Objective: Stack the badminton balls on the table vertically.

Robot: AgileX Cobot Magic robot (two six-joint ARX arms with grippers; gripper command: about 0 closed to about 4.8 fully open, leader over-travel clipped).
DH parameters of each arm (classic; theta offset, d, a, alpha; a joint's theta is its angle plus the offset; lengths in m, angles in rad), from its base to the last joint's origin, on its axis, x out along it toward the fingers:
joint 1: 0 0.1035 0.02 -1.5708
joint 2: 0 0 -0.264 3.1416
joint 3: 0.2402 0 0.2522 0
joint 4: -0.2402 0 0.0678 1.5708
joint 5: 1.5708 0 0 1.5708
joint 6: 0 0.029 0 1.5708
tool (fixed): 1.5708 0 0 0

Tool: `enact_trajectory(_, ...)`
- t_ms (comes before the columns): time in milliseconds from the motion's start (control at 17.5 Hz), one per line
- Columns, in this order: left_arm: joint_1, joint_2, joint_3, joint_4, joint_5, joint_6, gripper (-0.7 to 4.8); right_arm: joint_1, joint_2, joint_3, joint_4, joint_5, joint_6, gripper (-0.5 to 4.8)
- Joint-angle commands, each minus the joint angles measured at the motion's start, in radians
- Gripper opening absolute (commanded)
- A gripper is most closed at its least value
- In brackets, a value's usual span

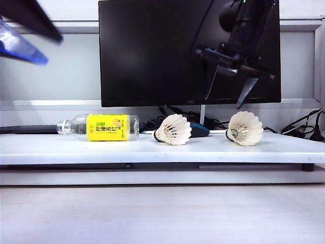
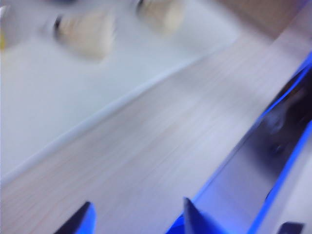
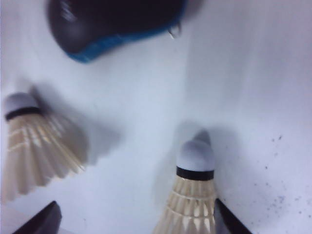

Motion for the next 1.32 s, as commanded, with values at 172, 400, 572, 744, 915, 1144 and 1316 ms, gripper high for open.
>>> enact_trajectory(172, 0.0, 0.141, 0.135, -0.11, -0.024, 0.027, 2.47, -0.004, 0.051, 0.064, -0.072, -0.003, 0.01, 4.01)
enact_trajectory(400, 0.0, 0.159, 0.142, -0.125, -0.008, 0.044, 2.47, -0.005, 0.087, 0.064, -0.073, -0.022, 0.023, 4.0)
enact_trajectory(572, 0.0, 0.159, 0.142, -0.14, -0.01, 0.053, 2.47, -0.006, 0.12, 0.064, -0.073, -0.021, 0.022, 4.0)
enact_trajectory(744, 0.0, 0.159, 0.142, -0.153, -0.01, 0.054, 2.47, -0.006, 0.131, 0.063, -0.073, 0.036, 0.021, 3.98)
enact_trajectory(915, 0.0, 0.159, 0.142, -0.163, -0.011, 0.057, 2.47, -0.012, 0.131, 0.063, -0.073, 0.066, 0.003, 3.26)
enact_trajectory(1144, 0.0, 0.159, 0.142, -0.161, -0.01, 0.074, 2.47, -0.012, 0.131, 0.063, -0.073, 0.065, 0.002, 3.14)
enact_trajectory(1316, 0.0, 0.159, 0.142, -0.161, -0.01, 0.079, 2.47, -0.012, 0.132, 0.063, -0.073, 0.066, 0.002, 3.14)
